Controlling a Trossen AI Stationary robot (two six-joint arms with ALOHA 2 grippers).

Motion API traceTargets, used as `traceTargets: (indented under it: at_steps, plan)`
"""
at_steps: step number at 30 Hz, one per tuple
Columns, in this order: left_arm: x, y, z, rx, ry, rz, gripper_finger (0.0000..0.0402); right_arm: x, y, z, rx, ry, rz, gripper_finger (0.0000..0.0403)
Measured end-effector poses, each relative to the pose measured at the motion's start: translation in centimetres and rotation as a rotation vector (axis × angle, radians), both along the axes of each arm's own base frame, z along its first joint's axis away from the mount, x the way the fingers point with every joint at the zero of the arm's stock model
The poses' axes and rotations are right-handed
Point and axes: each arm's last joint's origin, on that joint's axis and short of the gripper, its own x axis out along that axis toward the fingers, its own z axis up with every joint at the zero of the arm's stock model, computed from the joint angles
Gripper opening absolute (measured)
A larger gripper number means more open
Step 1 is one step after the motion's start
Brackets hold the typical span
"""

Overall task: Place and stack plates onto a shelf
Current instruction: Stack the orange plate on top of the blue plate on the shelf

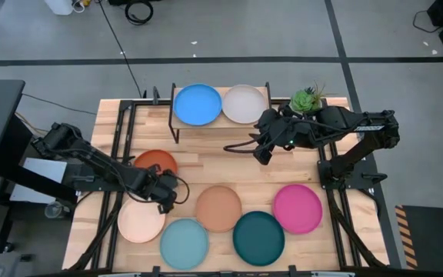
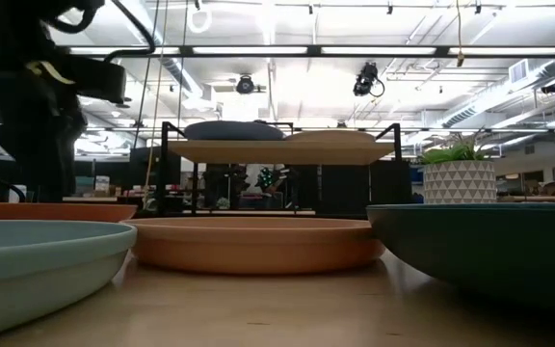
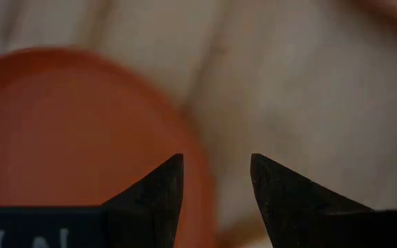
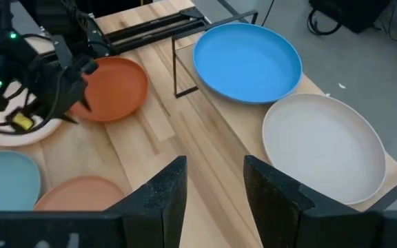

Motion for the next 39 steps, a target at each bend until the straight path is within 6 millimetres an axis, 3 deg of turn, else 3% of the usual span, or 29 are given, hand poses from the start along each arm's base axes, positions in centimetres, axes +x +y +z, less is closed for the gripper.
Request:
traceTargets:
  at_steps: [13,19,23,25,31,39]
  plan:
    - [-1.1,0.8,-2.3,0.050,-0.032,0.063,0.0165,0.1,0.0,0.1,-0.003,-0.012,0.011,0.0150]
    - [-1.7,1.4,-3.8,0.021,-0.003,0.059,0.0103,0.1,0.0,0.2,-0.019,-0.017,0.001,0.0150]
    - [-1.6,1.6,-3.5,0.015,0.005,0.081,0.0042,0.1,0.0,0.2,-0.019,-0.016,0.000,0.0150]
    - [-1.4,1.5,-2.9,0.021,0.011,0.062,0.0017,0.1,0.0,0.2,-0.020,-0.016,0.000,0.0150]
    - [0.4,0.3,1.0,-0.096,-0.033,-0.099,0.0015,0.1,0.0,0.2,-0.031,-0.010,0.007,0.0150]
    - [3.8,-0.8,9.5,-0.298,-0.239,-0.312,0.0014,0.1,0.0,0.2,-0.034,-0.008,0.009,0.0150]
